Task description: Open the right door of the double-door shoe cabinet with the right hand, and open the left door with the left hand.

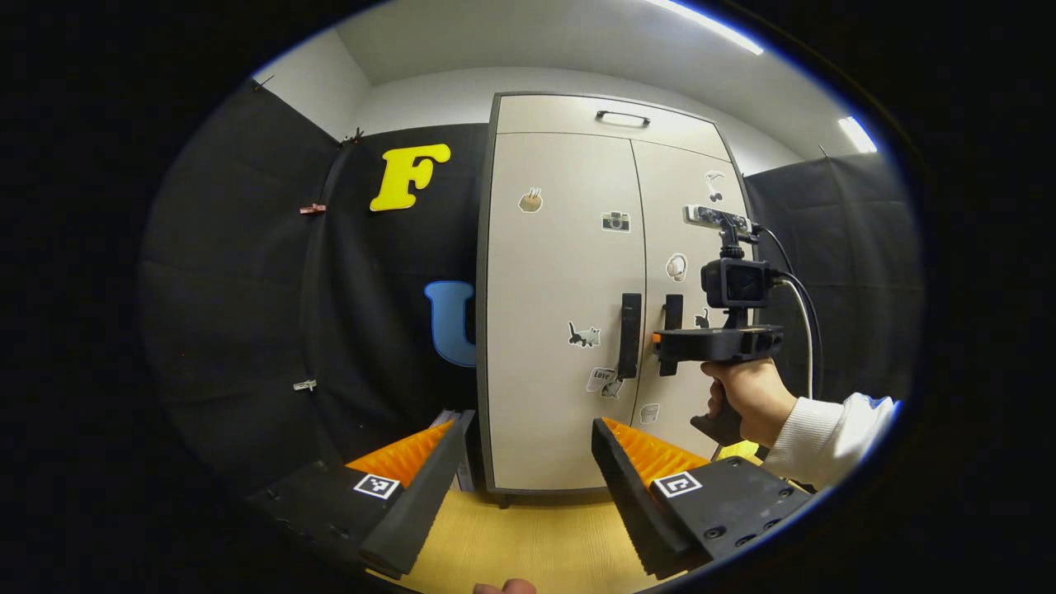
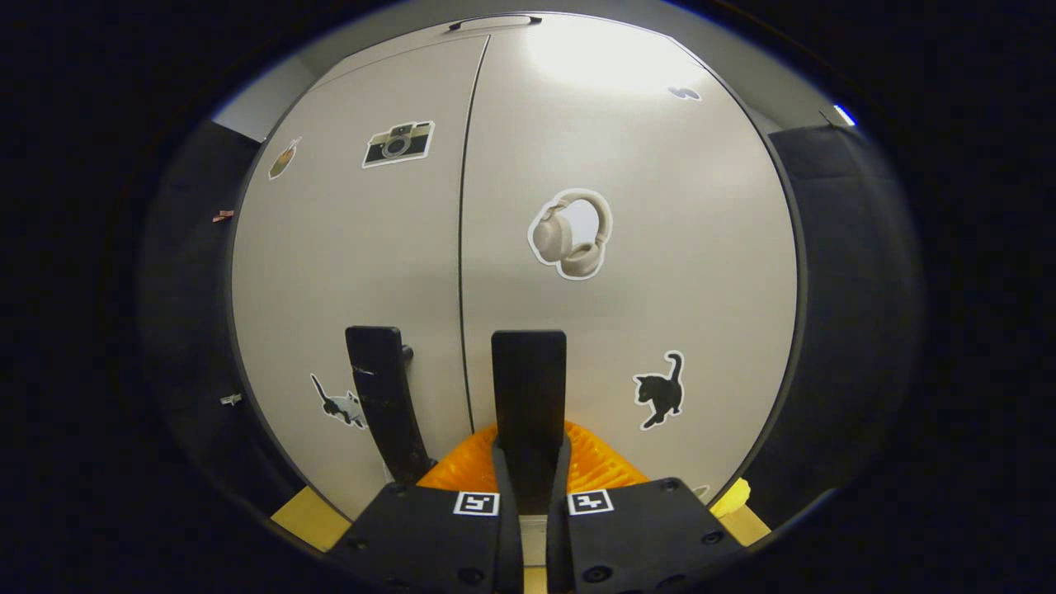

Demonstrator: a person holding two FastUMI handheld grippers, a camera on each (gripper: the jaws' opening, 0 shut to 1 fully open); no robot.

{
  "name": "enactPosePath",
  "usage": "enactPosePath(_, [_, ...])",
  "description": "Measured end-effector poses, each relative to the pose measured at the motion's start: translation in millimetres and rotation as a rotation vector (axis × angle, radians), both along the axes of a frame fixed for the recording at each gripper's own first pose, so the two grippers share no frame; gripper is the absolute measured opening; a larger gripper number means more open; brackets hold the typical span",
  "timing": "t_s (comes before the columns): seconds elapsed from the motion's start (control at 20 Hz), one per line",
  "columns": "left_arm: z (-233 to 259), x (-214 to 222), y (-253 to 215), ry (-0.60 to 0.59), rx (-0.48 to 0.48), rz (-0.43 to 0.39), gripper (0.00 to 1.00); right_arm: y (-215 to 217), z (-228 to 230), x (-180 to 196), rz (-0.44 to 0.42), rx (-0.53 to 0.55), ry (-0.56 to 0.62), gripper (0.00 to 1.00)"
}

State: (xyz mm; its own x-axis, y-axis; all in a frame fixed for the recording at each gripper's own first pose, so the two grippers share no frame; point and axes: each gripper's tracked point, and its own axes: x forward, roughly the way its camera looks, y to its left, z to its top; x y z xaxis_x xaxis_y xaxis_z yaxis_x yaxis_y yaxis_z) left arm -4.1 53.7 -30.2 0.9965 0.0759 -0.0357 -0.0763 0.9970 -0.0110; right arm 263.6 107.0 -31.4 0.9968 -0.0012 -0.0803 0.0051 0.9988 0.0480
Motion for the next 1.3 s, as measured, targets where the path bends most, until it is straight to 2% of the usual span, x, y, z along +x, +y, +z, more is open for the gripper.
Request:
enactPosePath(0.55, [-0.6,-17.7,-10.3,-0.002,-0.004,0.015,0.96,-24.6,9.1,-38.6,0.086,0.045,-0.022,0.14])
enactPosePath(0.95, [3.4,-17.1,-17.7,-0.006,0.007,0.013,0.96,-40.9,13.3,-59.0,0.111,0.065,-0.042,0.15])
enactPosePath(1.05, [3.2,-16.9,-20.0,-0.004,0.005,0.011,0.96,-45.0,13.5,-61.3,0.121,0.072,-0.040,0.09])
enactPosePath(1.3, [-0.7,-12.4,-30.8,0.006,0.001,-0.004,0.96,-53.5,14.4,-68.5,0.126,0.071,-0.041,0.09])
